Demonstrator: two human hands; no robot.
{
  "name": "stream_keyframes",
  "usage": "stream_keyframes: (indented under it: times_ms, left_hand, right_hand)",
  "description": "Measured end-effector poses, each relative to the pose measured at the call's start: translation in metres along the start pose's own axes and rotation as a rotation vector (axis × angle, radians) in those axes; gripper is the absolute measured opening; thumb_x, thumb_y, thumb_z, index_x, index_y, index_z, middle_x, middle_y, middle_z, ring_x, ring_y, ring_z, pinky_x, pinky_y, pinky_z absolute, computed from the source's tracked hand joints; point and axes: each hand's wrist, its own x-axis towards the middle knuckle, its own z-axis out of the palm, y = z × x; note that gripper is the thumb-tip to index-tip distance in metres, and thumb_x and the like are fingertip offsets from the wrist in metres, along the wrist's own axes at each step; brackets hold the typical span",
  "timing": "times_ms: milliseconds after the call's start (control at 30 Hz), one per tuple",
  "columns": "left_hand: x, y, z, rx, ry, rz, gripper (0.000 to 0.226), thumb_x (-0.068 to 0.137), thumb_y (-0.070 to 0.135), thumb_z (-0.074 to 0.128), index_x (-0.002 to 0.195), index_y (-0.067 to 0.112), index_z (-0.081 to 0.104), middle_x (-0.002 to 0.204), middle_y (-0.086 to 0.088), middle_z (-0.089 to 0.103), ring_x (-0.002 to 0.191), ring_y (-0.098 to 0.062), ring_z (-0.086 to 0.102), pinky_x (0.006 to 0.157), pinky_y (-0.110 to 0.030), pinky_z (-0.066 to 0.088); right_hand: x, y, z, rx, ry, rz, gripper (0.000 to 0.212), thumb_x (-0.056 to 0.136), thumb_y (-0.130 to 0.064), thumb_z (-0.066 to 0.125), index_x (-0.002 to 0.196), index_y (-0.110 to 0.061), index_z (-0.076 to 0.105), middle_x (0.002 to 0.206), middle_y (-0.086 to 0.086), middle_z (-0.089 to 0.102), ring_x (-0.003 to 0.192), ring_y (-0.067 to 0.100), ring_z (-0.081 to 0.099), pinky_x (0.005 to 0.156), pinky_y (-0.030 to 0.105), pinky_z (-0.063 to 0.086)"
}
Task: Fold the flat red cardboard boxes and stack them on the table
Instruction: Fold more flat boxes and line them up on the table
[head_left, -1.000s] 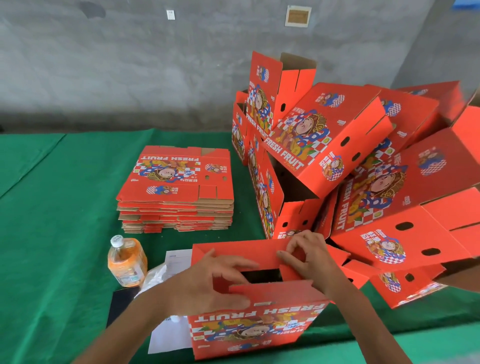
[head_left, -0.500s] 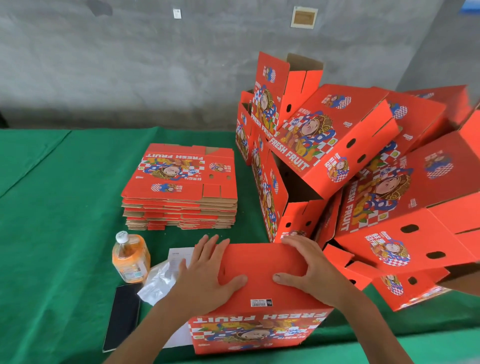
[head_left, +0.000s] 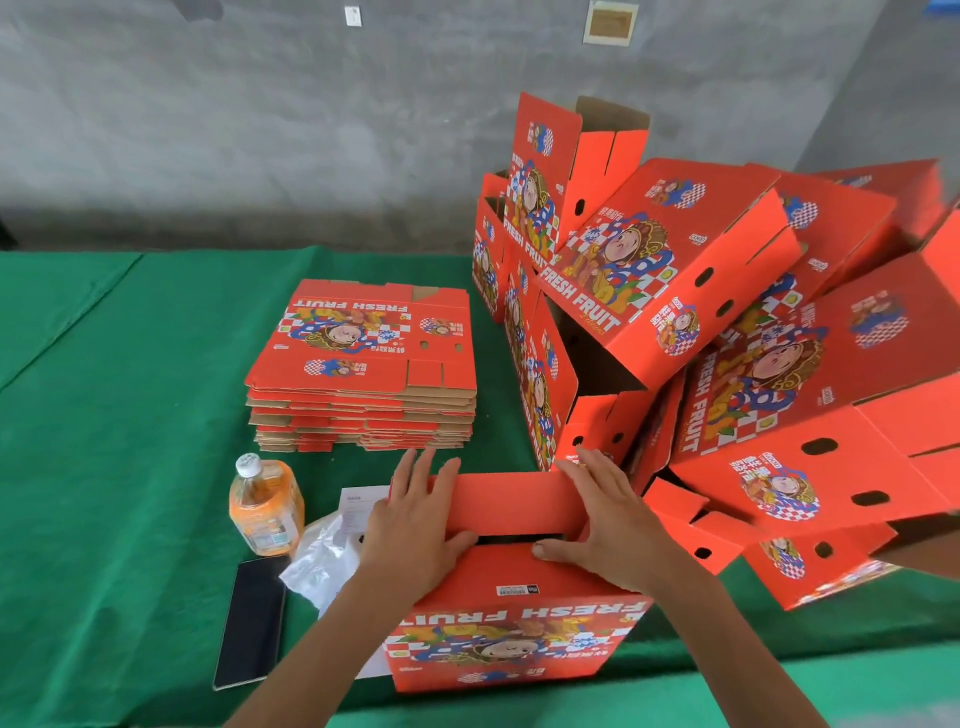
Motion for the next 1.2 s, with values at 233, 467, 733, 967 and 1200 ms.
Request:
stream_keyframes:
  times_ms: [233,467,733,967,1200]
  left_hand:
    - [0.003,-0.014,-0.011,-0.162,0.086,0.11,0.077,0.097,0.077,0.028,0.162,0.036,0.019,0.171,0.01,0.009,0.159,-0.016,0.003,0.122,-0.054,0.032]
    - [0.007,-0.032,-0.004,-0.434,0.005,-0.21,0.08,0.084,0.08,0.058,0.144,0.03,0.043,0.147,0.001,0.048,0.13,-0.024,0.052,0.108,-0.046,0.047]
    - [0.013,-0.021,-0.019,-0.14,0.021,-0.259,0.08,0.081,0.094,0.034,0.116,0.025,0.055,0.127,0.0,0.061,0.119,-0.022,0.057,0.105,-0.048,0.048]
    - [0.011,0.021,0.003,-0.021,-0.045,0.23,0.123,0.063,0.107,0.021,0.163,0.039,-0.001,0.173,0.008,-0.008,0.159,-0.015,-0.012,0.124,-0.055,-0.019]
    - [0.019,0.016,0.009,0.184,0.02,0.263,0.1,0.085,0.093,0.022,0.161,0.039,-0.014,0.171,-0.002,-0.022,0.157,-0.024,-0.023,0.124,-0.062,-0.01]
  right_hand:
    - [0.0,0.002,-0.011,0.783,0.277,0.301,0.05,0.086,-0.077,0.049,0.123,-0.043,0.055,0.136,-0.018,0.056,0.128,0.002,0.051,0.103,0.021,0.034]
    - [-0.031,0.031,-0.015,0.919,-0.263,0.644,0.072,0.078,-0.096,0.031,0.11,-0.044,0.068,0.103,-0.003,0.078,0.093,0.029,0.075,0.075,0.046,0.063]
    - [-0.031,0.043,0.002,1.156,-0.361,0.624,0.083,0.076,-0.097,0.037,0.131,-0.039,0.057,0.121,0.003,0.076,0.113,0.032,0.072,0.095,0.066,0.055]
    - [-0.029,0.038,0.007,1.167,-0.395,0.63,0.099,0.056,-0.1,0.062,0.132,-0.036,0.06,0.122,0.004,0.076,0.114,0.033,0.071,0.097,0.067,0.053]
    - [-0.031,0.037,0.014,1.201,-0.317,0.638,0.101,0.055,-0.097,0.067,0.134,-0.035,0.056,0.119,0.006,0.077,0.113,0.035,0.071,0.099,0.067,0.052]
